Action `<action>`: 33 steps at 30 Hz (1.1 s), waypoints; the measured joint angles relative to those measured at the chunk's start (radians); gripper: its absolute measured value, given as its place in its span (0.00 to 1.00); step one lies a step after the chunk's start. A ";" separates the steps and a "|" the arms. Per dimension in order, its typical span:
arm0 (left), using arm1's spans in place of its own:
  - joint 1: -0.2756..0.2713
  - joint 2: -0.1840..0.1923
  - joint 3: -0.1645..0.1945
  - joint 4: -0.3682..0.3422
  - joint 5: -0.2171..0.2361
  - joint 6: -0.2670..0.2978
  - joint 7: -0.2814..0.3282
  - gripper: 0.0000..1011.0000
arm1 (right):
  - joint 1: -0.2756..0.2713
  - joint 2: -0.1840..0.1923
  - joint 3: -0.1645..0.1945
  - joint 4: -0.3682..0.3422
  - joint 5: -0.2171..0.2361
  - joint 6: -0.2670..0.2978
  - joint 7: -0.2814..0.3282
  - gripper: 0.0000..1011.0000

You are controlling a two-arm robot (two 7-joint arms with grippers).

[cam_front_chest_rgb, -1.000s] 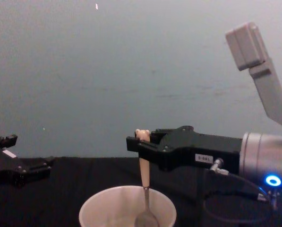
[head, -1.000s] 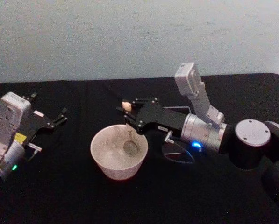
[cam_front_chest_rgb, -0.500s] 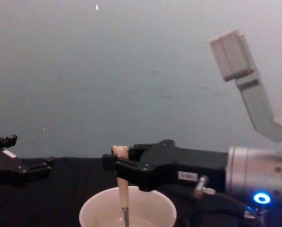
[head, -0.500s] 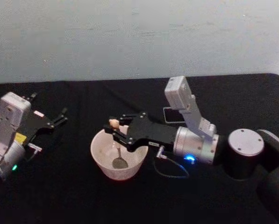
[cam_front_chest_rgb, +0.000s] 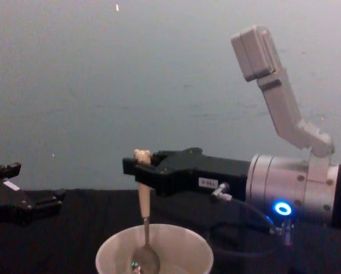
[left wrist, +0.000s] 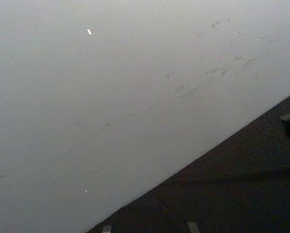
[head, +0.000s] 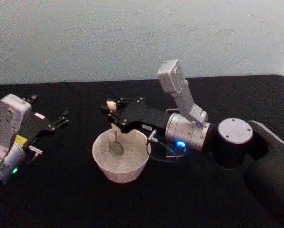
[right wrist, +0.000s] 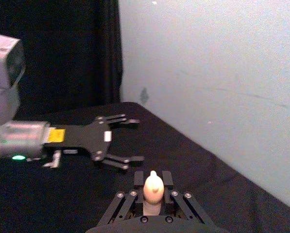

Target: Pick up the stirring spoon with one hand, stir inside the cup, then place it back in its original position.

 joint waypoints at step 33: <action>0.000 0.000 0.000 0.000 0.000 0.000 0.000 0.99 | -0.105 0.114 0.000 -0.202 0.015 0.091 0.010 0.21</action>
